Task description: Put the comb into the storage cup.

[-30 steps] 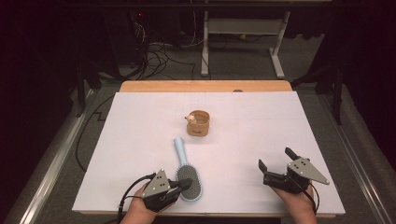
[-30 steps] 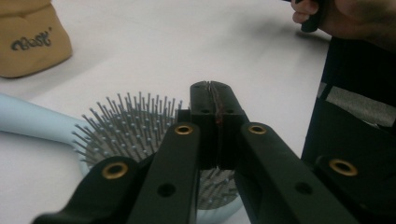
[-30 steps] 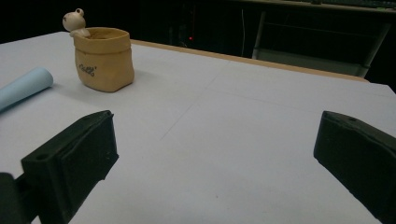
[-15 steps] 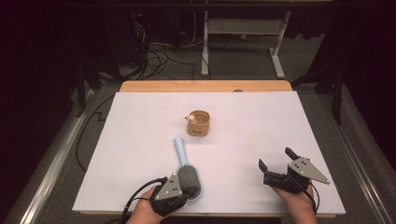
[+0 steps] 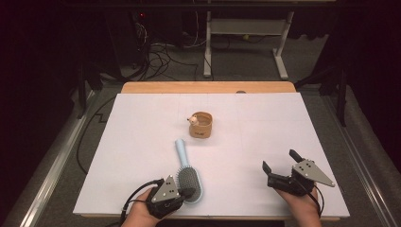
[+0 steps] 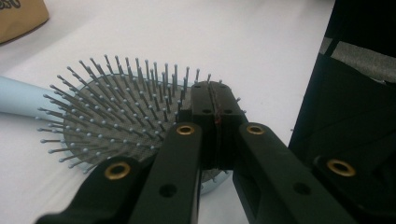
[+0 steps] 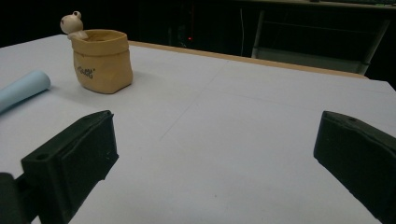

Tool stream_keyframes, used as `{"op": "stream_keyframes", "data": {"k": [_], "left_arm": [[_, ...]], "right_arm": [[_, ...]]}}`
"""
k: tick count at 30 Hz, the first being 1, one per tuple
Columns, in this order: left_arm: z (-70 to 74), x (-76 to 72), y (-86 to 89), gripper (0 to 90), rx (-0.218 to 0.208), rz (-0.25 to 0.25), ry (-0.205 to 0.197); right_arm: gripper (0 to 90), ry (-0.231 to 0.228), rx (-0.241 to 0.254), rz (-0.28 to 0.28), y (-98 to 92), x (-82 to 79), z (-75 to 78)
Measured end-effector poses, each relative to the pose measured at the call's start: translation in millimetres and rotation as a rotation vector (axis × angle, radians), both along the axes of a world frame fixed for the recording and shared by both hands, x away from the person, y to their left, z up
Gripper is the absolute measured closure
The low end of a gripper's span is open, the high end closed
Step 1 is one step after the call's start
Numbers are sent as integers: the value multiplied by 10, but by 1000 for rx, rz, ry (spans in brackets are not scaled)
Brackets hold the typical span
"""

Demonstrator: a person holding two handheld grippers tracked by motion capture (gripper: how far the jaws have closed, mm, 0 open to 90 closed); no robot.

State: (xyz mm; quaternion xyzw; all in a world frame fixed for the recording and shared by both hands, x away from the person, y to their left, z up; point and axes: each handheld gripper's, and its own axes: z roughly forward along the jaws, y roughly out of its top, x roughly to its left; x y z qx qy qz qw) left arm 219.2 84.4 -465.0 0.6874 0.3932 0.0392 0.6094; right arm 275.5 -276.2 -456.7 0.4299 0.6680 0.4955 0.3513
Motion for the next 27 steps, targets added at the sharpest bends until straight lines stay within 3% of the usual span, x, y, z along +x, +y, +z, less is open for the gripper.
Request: {"op": "stream_keyframes", "data": {"k": [9,27], "left_arm": [[41,19,149,899,1,36,-4],[36,3,266,899,19,67,-19]], "right_arm": [[0,3,4,-6,-9,1,0],[1,5,4,-4,-6,6,-2]]}}
